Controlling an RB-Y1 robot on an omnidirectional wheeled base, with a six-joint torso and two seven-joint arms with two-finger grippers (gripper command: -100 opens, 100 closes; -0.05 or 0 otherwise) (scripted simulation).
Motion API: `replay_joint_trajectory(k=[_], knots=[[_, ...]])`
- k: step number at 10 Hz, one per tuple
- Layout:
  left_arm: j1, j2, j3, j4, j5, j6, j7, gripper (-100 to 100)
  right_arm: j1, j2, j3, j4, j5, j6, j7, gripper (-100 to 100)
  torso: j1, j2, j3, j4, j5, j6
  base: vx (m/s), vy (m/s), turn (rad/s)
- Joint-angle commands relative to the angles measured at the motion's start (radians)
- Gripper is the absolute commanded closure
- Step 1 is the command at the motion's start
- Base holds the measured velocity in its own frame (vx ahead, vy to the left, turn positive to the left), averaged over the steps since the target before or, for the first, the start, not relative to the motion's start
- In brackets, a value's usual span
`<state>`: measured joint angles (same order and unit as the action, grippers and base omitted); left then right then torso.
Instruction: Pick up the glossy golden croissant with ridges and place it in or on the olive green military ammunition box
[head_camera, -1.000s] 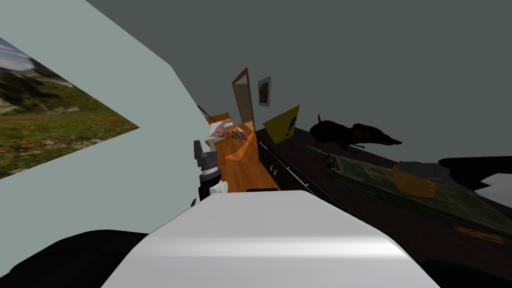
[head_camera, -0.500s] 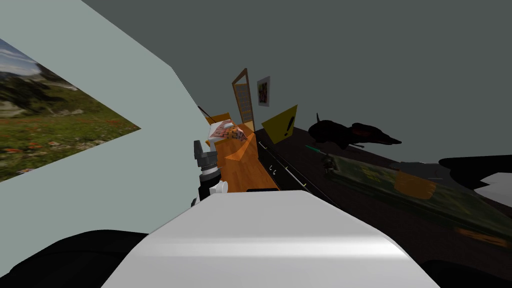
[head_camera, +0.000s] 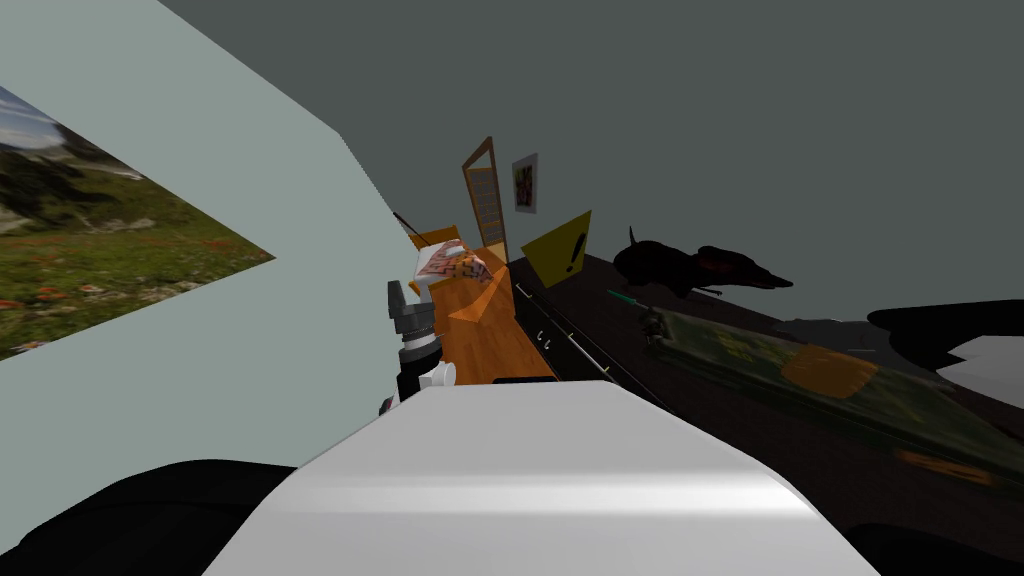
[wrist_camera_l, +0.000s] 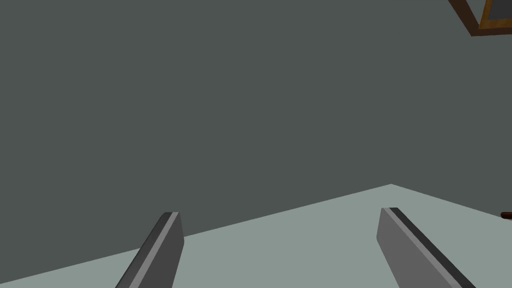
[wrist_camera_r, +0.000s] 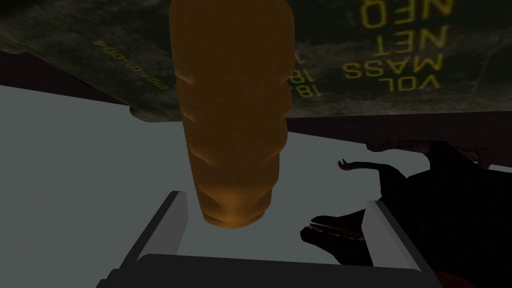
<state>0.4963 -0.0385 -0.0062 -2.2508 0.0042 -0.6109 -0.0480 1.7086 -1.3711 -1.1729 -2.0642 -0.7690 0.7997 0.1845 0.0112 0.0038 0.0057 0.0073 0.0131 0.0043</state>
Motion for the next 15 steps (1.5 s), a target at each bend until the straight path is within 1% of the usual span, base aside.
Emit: replay_joint_trajectory(k=[1, 5, 8, 9, 10, 15], knots=[[0.000, 0.000, 0.000, 0.000, 0.000, 0.000, 0.000, 0, 0.020, 0.000, -0.036, -0.014, -0.022, 0.013, 0.007, -100, 0.000, 0.000, 0.000, 0.000, 0.000, 0.000, 0.004, -0.041, -0.033], [0.000, 0.000, 0.000, 0.000, 0.000, 0.000, 0.000, 0, 0.075, -0.017, -0.144, -0.062, -0.085, 0.063, 0.013, -100, 0.000, 0.000, 0.000, 0.000, 0.000, 0.000, 0.000, -0.042, -0.032], [0.000, 0.000, 0.000, 0.000, 0.000, 0.000, 0.000, 0, 0.116, -0.029, -0.225, -0.097, -0.133, 0.101, 0.017, -100, 0.004, -0.002, -0.001, 0.000, 0.001, -0.002, 0.000, 0.000, 0.000], [0.000, 0.000, 0.000, 0.000, 0.000, 0.000, 0.000, 0, 0.108, -0.025, -0.207, -0.087, -0.124, 0.089, 0.019, -100, 0.004, -0.002, -0.001, -0.001, 0.001, -0.002, 0.003, 0.006, -0.009], [0.000, 0.000, 0.000, 0.000, 0.000, 0.000, 0.000, 0, 0.109, -0.026, -0.211, -0.087, -0.127, 0.092, 0.021, 0, 0.004, -0.002, -0.001, -0.001, 0.001, -0.002, 0.000, 0.000, 0.000], [0.000, 0.000, 0.000, 0.000, 0.000, 0.000, 0.000, 0, 0.109, -0.026, -0.211, -0.087, -0.127, 0.092, 0.020, 0, 0.004, -0.002, -0.001, 0.000, 0.001, -0.002, 0.000, 0.000, 0.000]])
